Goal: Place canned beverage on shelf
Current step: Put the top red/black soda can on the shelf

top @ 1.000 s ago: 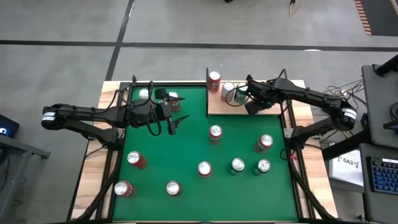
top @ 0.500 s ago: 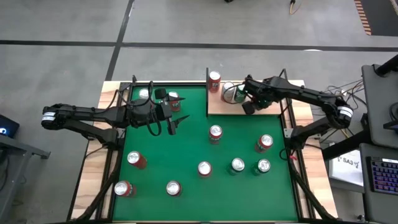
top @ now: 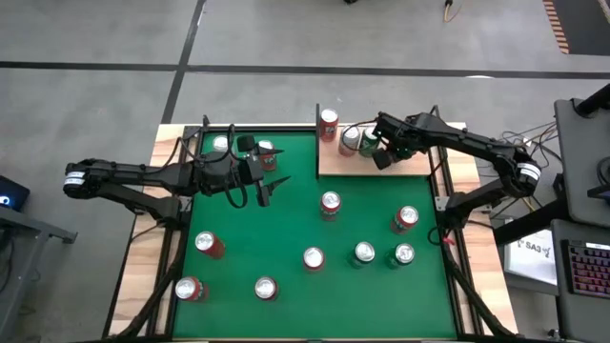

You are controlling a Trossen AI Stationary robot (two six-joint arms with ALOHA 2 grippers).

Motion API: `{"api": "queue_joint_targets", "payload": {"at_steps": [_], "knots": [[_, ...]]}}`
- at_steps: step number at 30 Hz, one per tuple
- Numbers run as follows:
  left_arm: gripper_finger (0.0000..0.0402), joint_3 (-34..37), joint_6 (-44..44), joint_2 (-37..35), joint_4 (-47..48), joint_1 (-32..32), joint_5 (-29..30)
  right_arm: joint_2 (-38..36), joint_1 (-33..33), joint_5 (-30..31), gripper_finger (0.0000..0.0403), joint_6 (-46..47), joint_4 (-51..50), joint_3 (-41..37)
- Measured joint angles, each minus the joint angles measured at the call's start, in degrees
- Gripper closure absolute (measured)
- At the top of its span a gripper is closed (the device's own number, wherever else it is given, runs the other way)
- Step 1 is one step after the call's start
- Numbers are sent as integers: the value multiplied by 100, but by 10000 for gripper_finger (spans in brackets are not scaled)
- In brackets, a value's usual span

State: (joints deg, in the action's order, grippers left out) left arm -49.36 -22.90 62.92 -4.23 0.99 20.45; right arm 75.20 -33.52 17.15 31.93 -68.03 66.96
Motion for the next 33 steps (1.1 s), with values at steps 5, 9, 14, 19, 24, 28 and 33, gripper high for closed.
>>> {"api": "queue_joint_targets", "payload": {"at_steps": [5,9,14,19,24,28,33], "knots": [[91,0,0,0,0,2,0,0,-143,94,394,-183,156,0],[91,0,0,0,0,2,0,0,-240,90,394,-284,369,0],[91,0,0,0,0,0,0,0,-384,92,394,-342,461,0],[91,0,0,0,0,1,0,0,-527,92,394,-491,611,0],[91,0,0,0,0,2,0,0,-642,92,394,-582,788,0],[91,0,0,0,0,1,0,0,-714,92,394,-636,895,0],[91,0,-15,0,0,0,0,2,-794,92,394,-741,993,0]]}}
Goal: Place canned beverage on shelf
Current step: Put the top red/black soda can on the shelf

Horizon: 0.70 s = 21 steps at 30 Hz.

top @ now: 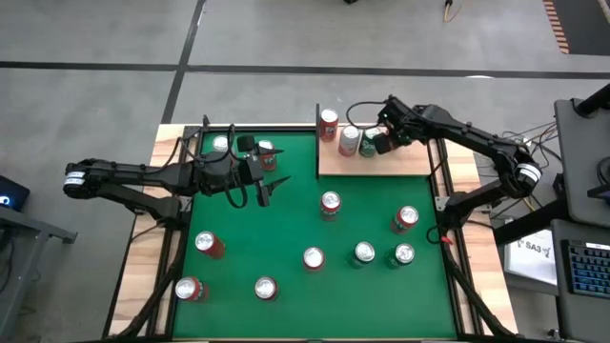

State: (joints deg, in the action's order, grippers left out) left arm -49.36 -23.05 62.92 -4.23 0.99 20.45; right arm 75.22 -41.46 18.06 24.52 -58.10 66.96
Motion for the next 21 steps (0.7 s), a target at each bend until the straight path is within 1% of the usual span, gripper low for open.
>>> {"api": "queue_joint_targets", "payload": {"at_steps": [13,21], "knots": [[91,0,-2,2,0,0,0,0,-248,0,394,-166,255,0],[91,0,-4,2,1,2,0,102,-268,0,394,-228,404,0]]}}
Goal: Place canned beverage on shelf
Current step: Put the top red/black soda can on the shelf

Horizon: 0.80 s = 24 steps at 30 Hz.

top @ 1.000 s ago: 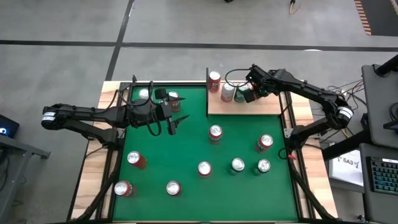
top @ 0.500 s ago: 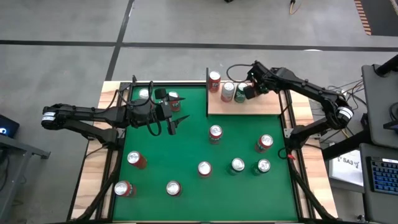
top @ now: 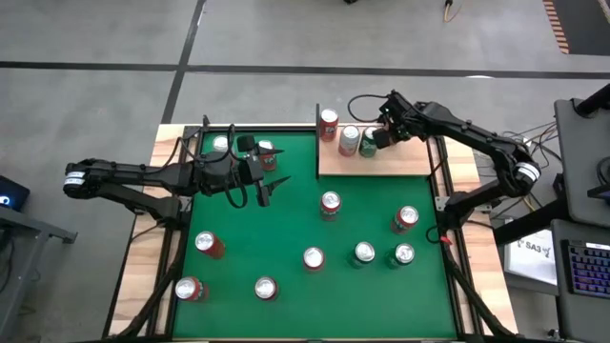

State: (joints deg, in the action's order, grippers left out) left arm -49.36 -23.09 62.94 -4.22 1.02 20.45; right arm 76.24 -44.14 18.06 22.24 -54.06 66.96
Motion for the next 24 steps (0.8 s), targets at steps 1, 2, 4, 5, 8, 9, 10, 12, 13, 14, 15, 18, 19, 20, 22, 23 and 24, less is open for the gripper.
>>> {"api": "queue_joint_targets", "payload": {"at_steps": [1,2,4,5,8,9,10,12,13,14,15,18,19,20,22,23,24], "knots": [[91,0,0,0,-1,-1,0,45,-10,-2,394,-26,0,0],[91,0,-1,0,-1,-2,0,93,-14,-2,394,-40,2,0],[91,0,0,0,2,-2,0,204,-15,0,394,-65,33,0],[91,0,2,0,2,0,0,261,-17,1,394,-87,56,0],[91,0,1,0,7,0,1,403,-15,0,394,-131,106,0],[91,0,0,0,10,0,0,442,-15,2,394,-131,123,0],[91,0,-1,0,14,-1,1,477,-15,1,394,-133,133,0],[91,0,-1,0,15,0,0,527,-15,0,394,-142,167,0],[91,0,-1,0,14,0,2,534,-15,0,394,-144,201,0],[91,0,-1,0,12,0,0,534,-15,2,394,-148,234,0],[91,0,-1,0,12,-1,1,534,-15,0,394,-178,265,0],[91,0,-1,0,12,0,1,532,-16,2,394,-201,290,0],[91,0,-1,0,12,0,0,529,-15,1,394,-203,291,0],[91,0,-1,0,12,0,2,528,-15,1,394,-203,294,0],[91,0,-1,0,12,-1,2,526,-15,0,394,-204,293,0],[91,1,-1,0,10,-1,0,525,-15,0,394,-207,293,0],[91,1,-1,0,10,-1,1,523,-15,-1,394,-222,293,0]]}}
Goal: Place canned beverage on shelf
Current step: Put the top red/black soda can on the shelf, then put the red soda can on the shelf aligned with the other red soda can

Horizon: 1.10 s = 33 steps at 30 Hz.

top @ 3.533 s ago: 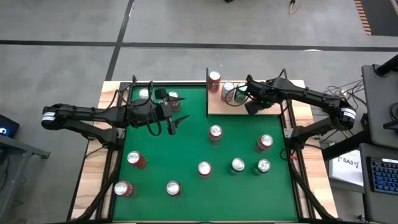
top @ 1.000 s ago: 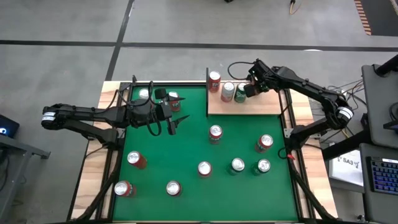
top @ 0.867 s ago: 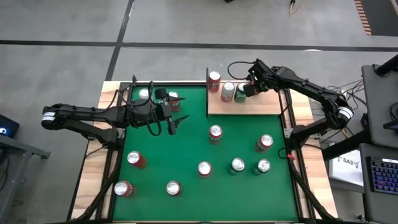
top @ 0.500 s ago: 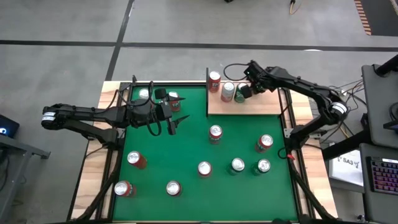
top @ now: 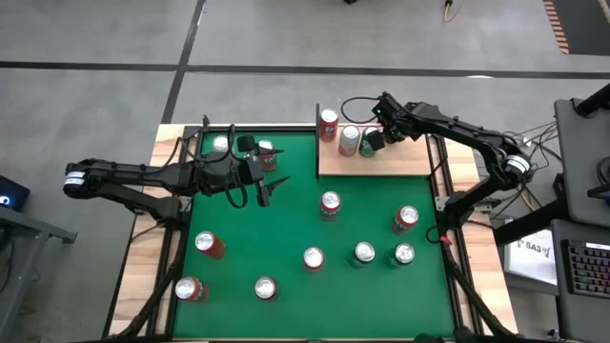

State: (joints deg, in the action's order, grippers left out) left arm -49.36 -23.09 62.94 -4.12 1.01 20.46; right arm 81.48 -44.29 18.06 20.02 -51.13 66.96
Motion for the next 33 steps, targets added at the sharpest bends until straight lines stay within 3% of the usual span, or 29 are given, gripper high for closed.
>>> {"api": "queue_joint_targets", "payload": {"at_steps": [12,17,24,33], "knots": [[91,1,32,0,-20,1,-1,-846,580,-24,394,306,-253,0],[91,1,246,0,17,-1,-1,-1389,1267,38,394,587,-214,-30],[91,113,990,0,75,-12,-126,-2019,2489,916,394,1014,-156,-226],[91,373,1962,2,6,-23,-163,-2536,3715,1432,394,1232,636,-774]]}}
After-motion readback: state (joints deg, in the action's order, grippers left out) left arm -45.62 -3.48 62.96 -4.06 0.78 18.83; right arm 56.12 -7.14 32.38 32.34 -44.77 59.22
